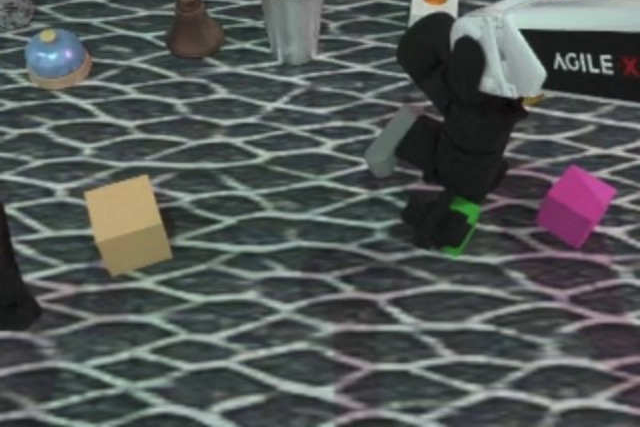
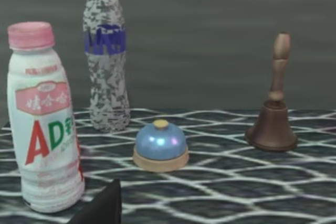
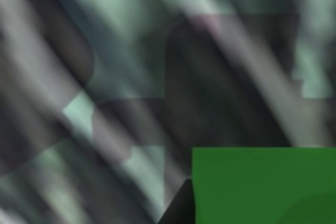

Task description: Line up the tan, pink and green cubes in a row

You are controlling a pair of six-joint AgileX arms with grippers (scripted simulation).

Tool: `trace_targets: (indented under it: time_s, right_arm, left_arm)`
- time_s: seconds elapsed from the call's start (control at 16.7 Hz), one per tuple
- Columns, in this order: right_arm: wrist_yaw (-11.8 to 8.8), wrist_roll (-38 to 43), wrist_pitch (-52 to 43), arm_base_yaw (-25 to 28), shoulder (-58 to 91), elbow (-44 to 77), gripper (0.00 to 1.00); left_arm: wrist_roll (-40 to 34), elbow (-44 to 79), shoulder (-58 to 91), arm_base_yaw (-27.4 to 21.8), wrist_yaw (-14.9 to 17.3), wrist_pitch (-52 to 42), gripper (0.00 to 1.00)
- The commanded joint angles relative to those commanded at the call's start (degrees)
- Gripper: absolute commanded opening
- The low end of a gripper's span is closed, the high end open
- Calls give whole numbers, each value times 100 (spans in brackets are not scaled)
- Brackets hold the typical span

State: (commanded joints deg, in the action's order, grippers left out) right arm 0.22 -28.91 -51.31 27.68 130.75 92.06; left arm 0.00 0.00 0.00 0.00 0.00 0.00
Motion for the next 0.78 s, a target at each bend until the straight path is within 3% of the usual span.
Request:
trace_targets:
  time_s: [0.48,0.78]
  right_arm:
    - [0,0,0,0,0,0,0]
    - [-77,67,-530,5,-333,367,0]
  left_arm:
    - [0,0,0,0,0,0,100]
    - [0,0,0,0,0,0,100]
